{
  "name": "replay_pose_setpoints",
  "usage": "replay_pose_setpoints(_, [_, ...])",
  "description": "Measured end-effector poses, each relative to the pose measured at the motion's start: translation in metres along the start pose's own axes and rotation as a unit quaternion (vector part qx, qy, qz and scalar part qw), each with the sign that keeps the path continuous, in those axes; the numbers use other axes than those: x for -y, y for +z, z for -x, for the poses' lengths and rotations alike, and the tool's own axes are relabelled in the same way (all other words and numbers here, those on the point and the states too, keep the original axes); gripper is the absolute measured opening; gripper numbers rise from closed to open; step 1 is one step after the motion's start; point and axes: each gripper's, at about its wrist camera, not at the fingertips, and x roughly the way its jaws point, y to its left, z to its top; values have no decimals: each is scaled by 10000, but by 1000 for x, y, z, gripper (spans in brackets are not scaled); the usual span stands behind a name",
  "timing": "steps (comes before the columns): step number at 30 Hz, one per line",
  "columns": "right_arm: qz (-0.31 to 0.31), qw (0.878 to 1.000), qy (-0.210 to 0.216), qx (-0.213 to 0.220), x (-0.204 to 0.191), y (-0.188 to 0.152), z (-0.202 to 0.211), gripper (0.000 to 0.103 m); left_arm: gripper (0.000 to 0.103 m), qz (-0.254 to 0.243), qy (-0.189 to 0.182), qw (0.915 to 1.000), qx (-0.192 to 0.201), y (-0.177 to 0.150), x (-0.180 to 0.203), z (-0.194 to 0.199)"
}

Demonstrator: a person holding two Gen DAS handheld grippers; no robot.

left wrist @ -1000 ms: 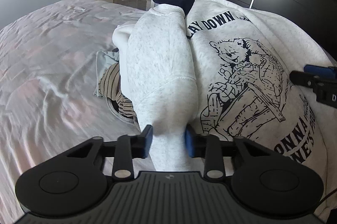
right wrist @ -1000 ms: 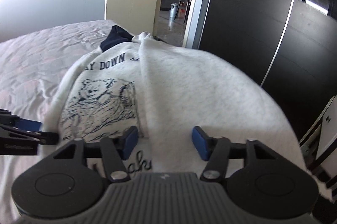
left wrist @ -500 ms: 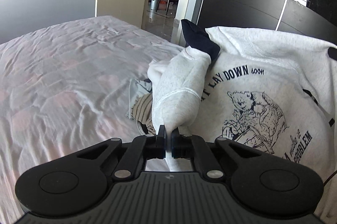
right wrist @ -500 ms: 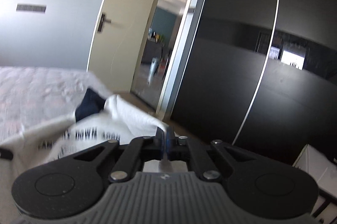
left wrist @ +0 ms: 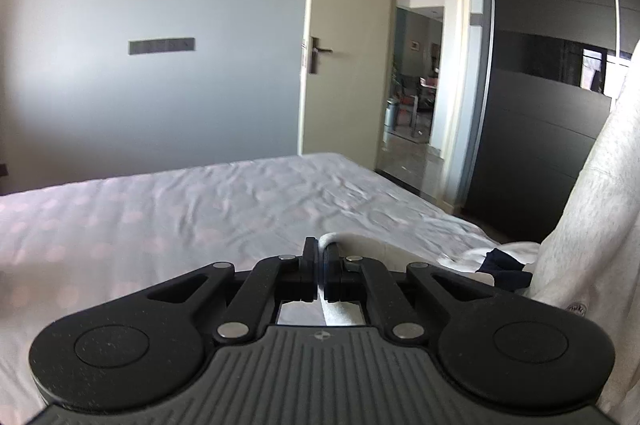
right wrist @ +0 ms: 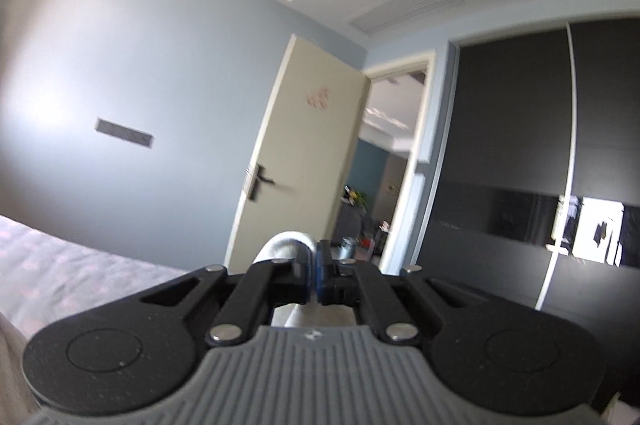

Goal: Fold clothes

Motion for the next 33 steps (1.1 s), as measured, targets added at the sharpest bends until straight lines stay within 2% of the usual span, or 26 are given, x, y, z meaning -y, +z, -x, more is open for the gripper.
replay_pose_setpoints(2, [-85, 9996, 190, 172, -18, 25, 7, 3, 3, -45, 375, 9989, 293, 18, -31, 27])
replay_pose_setpoints(5, [-318, 9983, 277, 408, -38, 55, 20, 3, 3, -303, 1084, 9901, 833, 45, -70, 76])
replay_pose_setpoints(9, [-677, 9958, 428, 437, -50, 75, 28, 3, 3, -408, 1816, 9766, 1080, 74, -114, 131])
replay_pose_setpoints(15, [-1086, 9911, 775, 2, -69, 55, 24, 3, 3, -697, 2805, 9498, 1198, 85, -156, 190])
replay_pose_setpoints(19, [-1057, 9883, 999, -451, -86, 28, 21, 3, 3, -810, 3054, 9456, 779, 61, -170, 197])
replay_pose_setpoints(21, [-1089, 9843, 1153, -773, -93, 9, 17, 3, 3, -674, 3021, 9498, 450, 39, -182, 190])
replay_pose_setpoints(25, [-775, 9810, 1319, -1197, -119, -28, 23, 3, 3, -516, 2829, 9575, -208, -11, -200, 177])
replay_pose_setpoints(28, [-479, 9780, 1353, -1515, -135, -53, 23, 3, 3, -652, 2596, 9611, -683, -45, -204, 164])
replay_pose_setpoints(30, [-210, 9726, 1390, -1850, -146, -72, 16, 3, 3, -823, 2469, 9596, -1066, -67, -201, 147])
replay_pose_setpoints(33, [314, 9562, 1483, -2505, -168, -104, -3, 3, 3, -990, 2263, 9535, -1729, -102, -212, 123])
